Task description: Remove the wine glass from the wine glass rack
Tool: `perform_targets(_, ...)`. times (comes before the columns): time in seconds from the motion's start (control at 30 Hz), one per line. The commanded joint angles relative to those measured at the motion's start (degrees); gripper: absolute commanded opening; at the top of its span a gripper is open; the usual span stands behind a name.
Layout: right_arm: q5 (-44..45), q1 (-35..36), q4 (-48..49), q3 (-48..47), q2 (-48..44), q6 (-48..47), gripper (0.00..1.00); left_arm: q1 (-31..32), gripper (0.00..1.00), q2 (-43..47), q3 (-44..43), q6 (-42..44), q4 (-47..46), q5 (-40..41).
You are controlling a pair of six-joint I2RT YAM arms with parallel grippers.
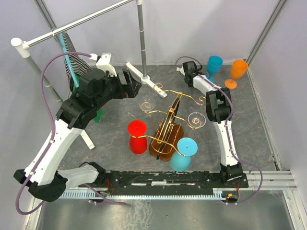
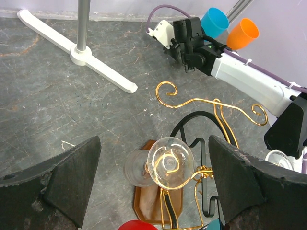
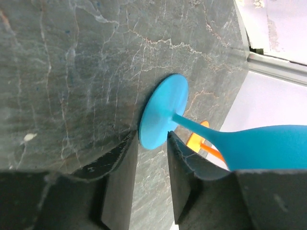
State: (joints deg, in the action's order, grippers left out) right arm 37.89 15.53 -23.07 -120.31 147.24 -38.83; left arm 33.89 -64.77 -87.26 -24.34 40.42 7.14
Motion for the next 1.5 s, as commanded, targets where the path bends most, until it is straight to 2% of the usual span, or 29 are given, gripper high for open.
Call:
perform_targets(0.0, -12.27, 0.64, -9.93, 0.67, -1.14, 3.80, 0.45, 0.31, 0.99, 0.09, -2.07, 2.54, -2.37, -0.26)
perform_targets(0.17, -21.38, 0.56, -14.07, 1.10, -4.99, 6.50, 0.53, 0.30, 0.99, 0.08, -1.94, 2.57, -2.46, -0.17)
perform_targets(0.47, -33.03, -0.30, -18.95, -2.17, -9.66, 12.15, 0.53, 0.32, 0.99, 0.59, -1.94, 2.40, -2.20, -0.15)
perform_targets(0.6, -45.34, -2.45, -19.23, -3.61, -13.69, 19.56, 0.53, 0.30, 0.99, 0.91, -2.37, 2.92, -1.56, 0.67)
perform_targets(0.77, -51.26, -4.73, -19.16, -6.79, -17.86, 27.40, 0.56, 0.32, 0.99, 1.80, -3.34, 2.71, -0.79, 1.39)
perform_targets(0.97, -63.71, -9.37, -14.66, -7.86, -27.02, 40.17, 0.58, 0.30, 0.99, 3.25, -3.06, 1.05, -0.43, 0.07)
perform_targets(1.07, -64.76, -10.28, -13.63, -5.55, -33.70, 46.30, 0.58, 0.31, 0.99, 4.17, -3.02, 0.53, -0.29, -0.14)
perform_targets(1.2, -63.36, -11.52, -21.43, -6.00, -40.97, 54.69, 0.50, 0.28, 0.99, 5.40, -3.09, 0.02, 0.46, 0.24)
perform_targets(1.3, -67.63, -13.75, -24.81, 0.75, -48.15, 63.62, 0.44, 0.35, 0.99, 6.16, -3.24, -0.31, 0.97, 0.16)
perform_targets(1.37, -70.76, -14.06, -21.97, 9.77, -55.94, 68.36, 0.42, 0.30, 0.99, 6.61, -3.26, -0.42, 1.12, 0.15)
perform_targets(1.47, -70.94, -14.08, -18.18, 22.02, -68.50, 73.03, 0.42, 0.34, 0.99, 7.10, -3.13, -0.57, 1.35, 0.04)
